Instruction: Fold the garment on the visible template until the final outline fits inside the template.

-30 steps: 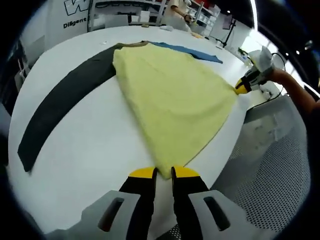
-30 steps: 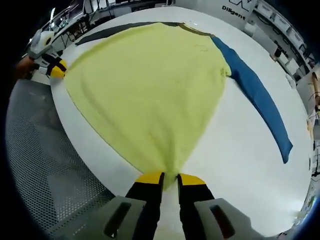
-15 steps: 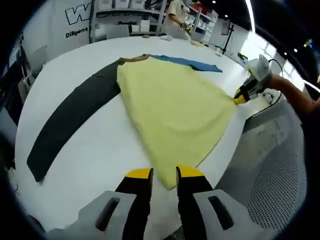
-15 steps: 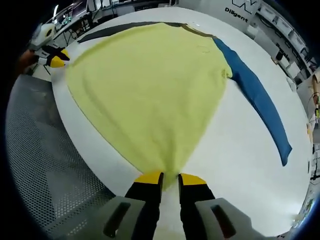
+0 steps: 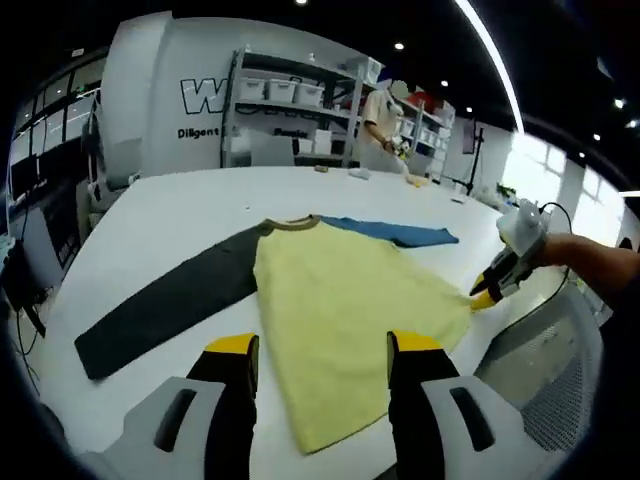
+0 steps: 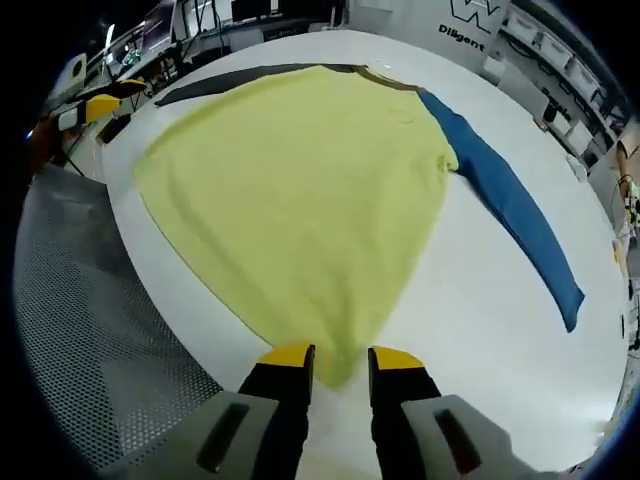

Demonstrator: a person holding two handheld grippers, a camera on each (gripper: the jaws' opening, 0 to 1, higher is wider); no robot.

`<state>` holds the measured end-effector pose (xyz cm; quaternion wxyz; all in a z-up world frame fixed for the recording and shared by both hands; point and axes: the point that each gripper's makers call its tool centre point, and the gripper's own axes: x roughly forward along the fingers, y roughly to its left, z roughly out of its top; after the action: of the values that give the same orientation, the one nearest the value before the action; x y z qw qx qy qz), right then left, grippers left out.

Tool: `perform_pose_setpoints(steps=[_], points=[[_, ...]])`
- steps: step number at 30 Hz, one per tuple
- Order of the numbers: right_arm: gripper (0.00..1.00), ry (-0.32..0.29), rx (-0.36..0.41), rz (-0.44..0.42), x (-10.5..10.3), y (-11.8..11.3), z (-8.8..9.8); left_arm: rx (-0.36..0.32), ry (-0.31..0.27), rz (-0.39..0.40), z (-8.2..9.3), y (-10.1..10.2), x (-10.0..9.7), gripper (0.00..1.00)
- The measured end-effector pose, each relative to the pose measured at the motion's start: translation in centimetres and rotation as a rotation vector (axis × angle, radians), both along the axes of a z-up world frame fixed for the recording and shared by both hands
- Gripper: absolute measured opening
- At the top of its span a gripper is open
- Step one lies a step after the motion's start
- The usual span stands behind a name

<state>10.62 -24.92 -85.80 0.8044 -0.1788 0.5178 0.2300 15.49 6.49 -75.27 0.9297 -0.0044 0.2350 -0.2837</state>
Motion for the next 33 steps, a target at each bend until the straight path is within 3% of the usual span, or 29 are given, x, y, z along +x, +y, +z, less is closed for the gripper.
perform_pose_setpoints(steps=[2, 5, 10, 18, 25, 33], points=[[0.20, -0.024, 0.027, -0.014, 0.4, 0.1, 0.7, 0.022, -0.026, -0.005, -0.2, -0.4, -0.1, 0.46], [0.19, -0.057, 0.084, -0.051, 1.2, 0.2, 1.4, 0.009, -0.001, -0.012, -1.1, -1.0, -0.2, 0.44], [0.19, -0.141, 0.074, -0.090, 3.1, -1.2, 2.4, 0.044, -0.034, -0.004, -0.9, -0.7, 0.6, 0.41], [0.18, -0.351, 0.057, -0.274, 8.6, -6.8, 5.3, 0.071, -0.062, -0.021, -1.1, -1.2, 1.7, 0.39], [0.18, -0.409, 0.007, -0.377, 12.0, -11.9, 5.2, 0.084, -0.051, -0.044, -1.5, -1.7, 1.5, 0.37], [0.17, -0.452, -0.017, -0.507, 14.4, -17.6, 4.8, 0.088, -0.030, -0.049, -2.1, -1.5, 1.5, 0.35]])
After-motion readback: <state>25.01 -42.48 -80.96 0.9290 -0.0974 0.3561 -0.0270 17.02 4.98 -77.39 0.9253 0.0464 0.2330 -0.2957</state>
